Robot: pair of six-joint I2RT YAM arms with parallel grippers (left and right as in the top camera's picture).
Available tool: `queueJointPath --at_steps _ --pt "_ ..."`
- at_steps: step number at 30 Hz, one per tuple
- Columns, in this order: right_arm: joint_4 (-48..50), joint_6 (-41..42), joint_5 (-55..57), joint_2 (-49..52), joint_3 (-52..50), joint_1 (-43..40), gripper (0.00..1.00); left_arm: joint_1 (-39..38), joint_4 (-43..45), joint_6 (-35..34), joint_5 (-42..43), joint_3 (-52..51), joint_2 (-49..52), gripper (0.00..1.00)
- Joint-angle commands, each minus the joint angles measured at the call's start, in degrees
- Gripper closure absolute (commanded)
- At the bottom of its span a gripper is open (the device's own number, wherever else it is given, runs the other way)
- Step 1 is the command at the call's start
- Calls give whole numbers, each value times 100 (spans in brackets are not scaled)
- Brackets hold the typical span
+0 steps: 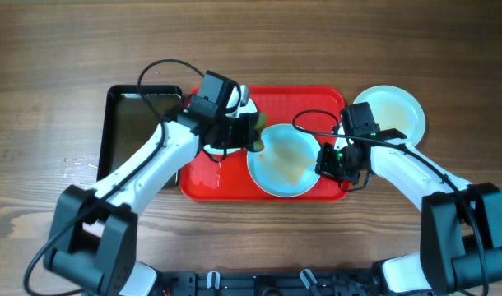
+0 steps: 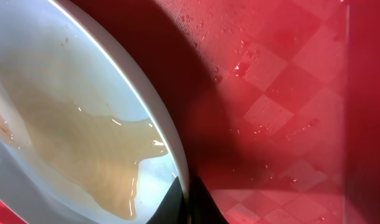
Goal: Clean dirty plates on tray and stack at the side
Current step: 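Scrub the held plate with the sponge in the left gripper, then carry the cleaned plate right toward the first plate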
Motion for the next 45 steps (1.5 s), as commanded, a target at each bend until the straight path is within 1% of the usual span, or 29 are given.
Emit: queueJointPath --at_steps 1,3,5,9,11,12,13,17,19,21,23,26,28,31,34,37,38,40,41,43,44,45 --pt "299 -72 13 24 -70 13 89 551 -433 120 -780 -2 -511 96" --pt "503 -72 35 24 -70 13 84 935 -590 122 -1056 -2 -715 96" --pt "688 -66 35 26 -70 13 83 1475 -675 118 -1386 -4 -852 96" --pt "688 -68 35 160 -70 13 83 2072 -782 120 -1438 -7 -826 96" --pt "702 -66 26 435 -70 13 86 2197 -925 122 -1438 -7 -826 96" --pt "708 -68 26 560 -70 13 90 2194 -973 136 -1460 -7 -826 96" --pt "706 -68 7 636 -70 13 96 2194 -1019 308 -1475 -7 -826 96" --pt "684 -146 7 479 -52 11 96 2194 -1213 404 -1742 -7 -826 96" --pt "634 -249 118 35 -42 7 96 2194 -1259 404 -1845 -7 -826 96" --pt "544 -240 476 -485 -39 7 96 2194 -1257 402 -1843 -7 -826 96" --pt "426 -256 1158 -1226 -39 9 96 2194 -1259 404 -1843 -7 -826 96" --pt "426 -691 1961 -2114 -39 9 96 2194 -1257 404 -1843 -7 -826 96" --pt "415 -1045 2450 -2435 -39 9 96 2194 -1257 402 -1843 -7 -826 96" --pt "221 -1397 2859 -2498 -39 9 96 2194 -1259 402 -1843 -7 -826 96" --pt "35 -1440 3895 -2496 -37 9 96 2194 -1290 404 -1843 -7 -826 96" --pt "15 -1519 3943 -2498 92 92 96 2194 -1296 420 -1845 -7 -826 96" --pt "11 -1569 4070 -2498 140 236 96 2194 -1296 417 -1845 -7 -826 96" --pt "-28 -1572 5031 -2496 153 765 96 2194 -1294 420 -1869 -7 -826 96" --pt "-68 -1569 5580 -2496 153 1130 96 2194 -1303 433 -2026 -7 -826 96" --pt "-42 -1572 6325 -2496 153 1668 96 2194 -1305 798 -2133 -17 -826 96" --pt "20 -1576 6690 -2496 153 1954 96 2194 -1305 901 -2299 -50 -826 96" --pt "168 -1757 6968 -2496 153 2229 96 2194 -1303 901 -2470 -103 -826 96"
